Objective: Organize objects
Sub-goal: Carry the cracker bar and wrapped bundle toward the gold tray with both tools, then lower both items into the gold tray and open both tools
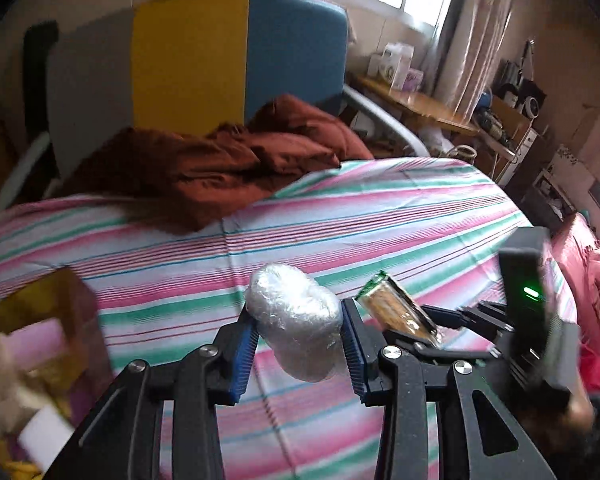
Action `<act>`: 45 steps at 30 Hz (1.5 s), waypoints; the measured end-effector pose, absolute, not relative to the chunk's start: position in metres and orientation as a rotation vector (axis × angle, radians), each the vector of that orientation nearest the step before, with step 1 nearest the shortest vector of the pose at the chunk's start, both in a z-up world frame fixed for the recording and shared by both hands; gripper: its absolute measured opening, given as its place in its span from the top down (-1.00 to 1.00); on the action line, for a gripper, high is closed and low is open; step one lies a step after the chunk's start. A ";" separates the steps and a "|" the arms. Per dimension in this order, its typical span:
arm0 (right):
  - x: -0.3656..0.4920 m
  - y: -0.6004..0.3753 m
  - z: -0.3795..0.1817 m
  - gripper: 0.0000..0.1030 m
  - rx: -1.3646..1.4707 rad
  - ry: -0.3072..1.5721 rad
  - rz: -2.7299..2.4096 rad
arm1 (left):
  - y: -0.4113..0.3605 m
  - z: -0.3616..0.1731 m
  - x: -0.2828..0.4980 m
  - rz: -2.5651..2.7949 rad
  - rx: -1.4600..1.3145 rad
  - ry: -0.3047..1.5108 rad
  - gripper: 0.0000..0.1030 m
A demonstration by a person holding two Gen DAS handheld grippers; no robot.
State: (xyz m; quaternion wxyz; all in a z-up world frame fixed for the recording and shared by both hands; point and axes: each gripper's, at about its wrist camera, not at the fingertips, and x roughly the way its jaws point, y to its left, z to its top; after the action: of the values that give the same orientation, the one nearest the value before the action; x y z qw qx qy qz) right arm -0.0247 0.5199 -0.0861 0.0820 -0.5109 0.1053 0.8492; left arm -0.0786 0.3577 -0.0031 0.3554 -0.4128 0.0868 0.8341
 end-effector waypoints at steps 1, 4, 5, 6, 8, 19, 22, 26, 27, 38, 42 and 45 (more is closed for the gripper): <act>-0.025 0.516 -0.085 0.04 -1.529 0.302 2.545 | 0.346 0.004 -0.071 2.169 -1.041 0.226 0.22; -0.028 0.509 -0.086 0.04 -1.541 0.285 2.563 | 0.327 0.019 -0.058 2.203 -0.988 0.230 0.23; -0.028 0.506 -0.086 0.04 -1.546 0.280 2.567 | 0.320 0.024 -0.054 2.212 -0.975 0.230 0.22; -0.029 0.502 -0.086 0.04 -1.551 0.268 2.570 | 0.311 0.028 -0.049 2.223 -0.961 0.231 0.22; -0.030 0.492 -0.086 0.04 -1.566 0.256 2.579 | 0.293 0.035 -0.041 2.248 -0.939 0.234 0.22; -0.028 0.427 -0.066 0.04 -1.552 0.273 2.686 | 0.227 0.039 -0.022 2.338 -0.889 0.234 0.22; -0.025 0.408 -0.055 0.04 -1.527 0.309 2.729 | 0.210 0.037 -0.018 2.351 -0.898 0.215 0.22; -0.023 0.385 -0.046 0.04 -1.497 0.358 2.773 | 0.196 0.033 -0.014 2.368 -0.900 0.202 0.22; -0.021 0.379 -0.044 0.04 -1.490 0.372 2.782 | 0.192 0.032 -0.013 2.373 -0.900 0.198 0.22; -0.012 0.327 -0.035 0.04 -1.468 0.477 2.838 | 0.142 0.021 -0.015 2.434 -0.936 0.142 0.22; -0.011 0.308 -0.030 0.04 -1.462 0.492 2.869 | 0.118 0.012 -0.021 2.459 -0.971 0.101 0.22; -0.011 0.294 -0.027 0.04 -1.461 0.518 2.898 | 0.093 0.006 -0.027 2.485 -1.001 0.049 0.22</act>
State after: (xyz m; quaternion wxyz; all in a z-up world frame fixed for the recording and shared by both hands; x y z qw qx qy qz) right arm -0.0106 0.2940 -0.0270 -0.0723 -0.4434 0.1571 0.8795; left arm -0.0272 0.0927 0.0059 0.2291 -0.3637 0.0179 0.9027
